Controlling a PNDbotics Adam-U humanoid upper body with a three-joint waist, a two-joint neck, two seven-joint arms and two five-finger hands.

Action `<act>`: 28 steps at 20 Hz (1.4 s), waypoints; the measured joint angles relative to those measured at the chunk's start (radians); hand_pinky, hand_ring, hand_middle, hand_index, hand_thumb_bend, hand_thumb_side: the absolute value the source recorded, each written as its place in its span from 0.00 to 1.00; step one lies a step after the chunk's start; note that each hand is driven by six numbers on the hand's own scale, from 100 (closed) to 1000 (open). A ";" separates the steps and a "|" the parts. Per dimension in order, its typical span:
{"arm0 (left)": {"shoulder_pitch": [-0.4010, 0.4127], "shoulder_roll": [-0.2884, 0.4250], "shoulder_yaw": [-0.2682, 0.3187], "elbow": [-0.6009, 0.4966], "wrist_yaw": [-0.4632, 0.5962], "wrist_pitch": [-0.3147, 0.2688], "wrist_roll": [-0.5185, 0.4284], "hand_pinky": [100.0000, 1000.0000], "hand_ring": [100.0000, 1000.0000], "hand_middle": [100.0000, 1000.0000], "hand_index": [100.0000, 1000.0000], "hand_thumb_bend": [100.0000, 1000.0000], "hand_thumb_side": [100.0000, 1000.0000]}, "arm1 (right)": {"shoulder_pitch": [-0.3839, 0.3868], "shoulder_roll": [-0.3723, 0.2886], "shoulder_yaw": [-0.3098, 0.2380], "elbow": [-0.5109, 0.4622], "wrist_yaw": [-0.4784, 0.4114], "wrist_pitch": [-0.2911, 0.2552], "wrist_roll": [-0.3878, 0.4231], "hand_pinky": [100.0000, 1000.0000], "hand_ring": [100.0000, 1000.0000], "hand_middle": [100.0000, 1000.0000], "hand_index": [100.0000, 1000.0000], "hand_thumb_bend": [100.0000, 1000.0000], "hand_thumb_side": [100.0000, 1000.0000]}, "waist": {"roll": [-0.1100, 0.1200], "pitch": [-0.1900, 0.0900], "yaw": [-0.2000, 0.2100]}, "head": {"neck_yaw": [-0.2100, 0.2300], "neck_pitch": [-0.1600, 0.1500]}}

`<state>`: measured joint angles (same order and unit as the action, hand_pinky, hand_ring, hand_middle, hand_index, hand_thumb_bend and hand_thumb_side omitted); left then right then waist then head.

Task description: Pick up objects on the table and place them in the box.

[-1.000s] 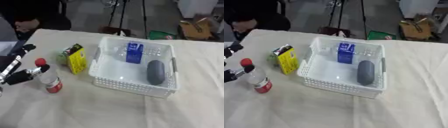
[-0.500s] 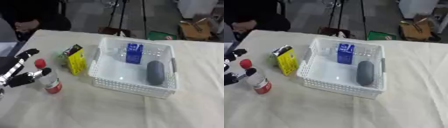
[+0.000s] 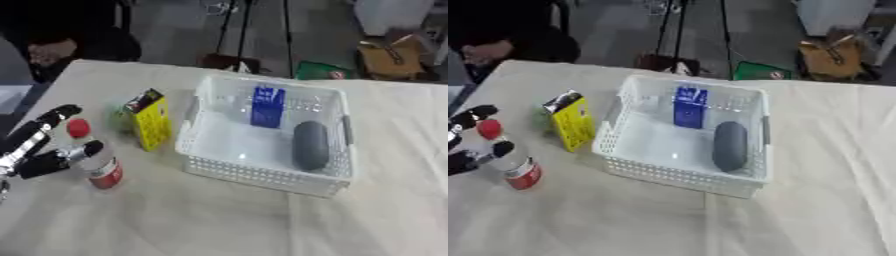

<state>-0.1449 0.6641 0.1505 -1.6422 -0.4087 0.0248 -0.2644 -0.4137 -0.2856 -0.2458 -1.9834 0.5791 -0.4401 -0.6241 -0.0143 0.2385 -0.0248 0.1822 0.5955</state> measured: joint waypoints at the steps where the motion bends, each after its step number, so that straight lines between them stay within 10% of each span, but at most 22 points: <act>1: 0.000 0.000 0.000 0.002 0.001 -0.001 -0.002 1.00 1.00 1.00 1.00 0.67 0.82 | 0.000 0.000 0.000 0.000 0.000 0.001 -0.001 0.78 0.76 0.62 0.81 0.00 1.00 | 0.000 0.001 0.000 | 0.000 0.000; 28: -0.007 -0.012 -0.006 0.051 0.031 -0.025 0.004 1.00 1.00 1.00 1.00 0.63 0.84 | -0.005 0.000 0.000 0.000 0.000 0.000 -0.005 0.78 0.76 0.62 0.80 0.00 1.00 | -0.004 0.012 -0.005 | 0.002 -0.014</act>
<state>-0.1522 0.6517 0.1448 -1.5917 -0.3779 0.0000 -0.2606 -0.4189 -0.2855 -0.2460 -1.9834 0.5791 -0.4398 -0.6288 -0.0180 0.2504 -0.0297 0.1842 0.5811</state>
